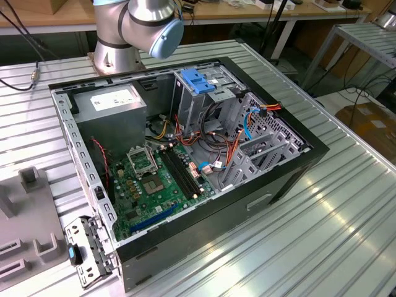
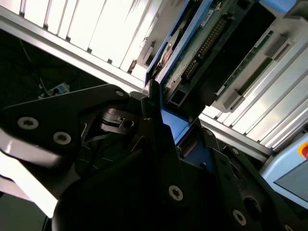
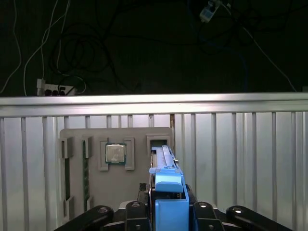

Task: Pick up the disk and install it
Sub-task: 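Pick up the disk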

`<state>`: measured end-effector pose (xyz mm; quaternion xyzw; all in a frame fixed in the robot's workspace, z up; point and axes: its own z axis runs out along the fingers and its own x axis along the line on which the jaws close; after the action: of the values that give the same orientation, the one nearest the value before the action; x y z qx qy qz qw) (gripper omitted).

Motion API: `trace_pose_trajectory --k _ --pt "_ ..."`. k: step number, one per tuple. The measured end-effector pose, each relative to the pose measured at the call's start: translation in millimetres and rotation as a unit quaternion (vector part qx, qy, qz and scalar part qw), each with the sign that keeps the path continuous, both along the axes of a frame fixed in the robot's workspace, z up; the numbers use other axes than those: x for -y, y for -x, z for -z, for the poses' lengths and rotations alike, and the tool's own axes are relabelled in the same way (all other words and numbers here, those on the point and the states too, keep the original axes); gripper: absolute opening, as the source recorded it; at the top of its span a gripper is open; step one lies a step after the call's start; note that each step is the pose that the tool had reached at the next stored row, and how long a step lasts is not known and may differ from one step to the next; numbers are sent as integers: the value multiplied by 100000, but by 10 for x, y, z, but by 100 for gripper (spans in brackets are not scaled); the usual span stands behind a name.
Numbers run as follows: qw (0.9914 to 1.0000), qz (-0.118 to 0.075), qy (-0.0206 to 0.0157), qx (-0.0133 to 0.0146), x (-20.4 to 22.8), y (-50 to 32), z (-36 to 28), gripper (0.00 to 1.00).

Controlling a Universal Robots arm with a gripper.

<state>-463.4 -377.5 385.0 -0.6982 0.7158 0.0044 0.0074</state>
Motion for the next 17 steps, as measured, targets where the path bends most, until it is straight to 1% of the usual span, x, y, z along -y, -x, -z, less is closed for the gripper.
trace_pose_trajectory --k 4,5,7,10,15,17 --pt "100000 -1 1 1 0 0 -93 37" --pt "100000 -3 2 0 0 0 -139 37" --pt "100000 -3 -2 3 0 0 -206 37" --pt "100000 -3 1 0 0 0 -279 37" --pt "100000 -3 -1 2 0 0 -371 37" --pt "100000 -3 0 2 0 0 -417 37"
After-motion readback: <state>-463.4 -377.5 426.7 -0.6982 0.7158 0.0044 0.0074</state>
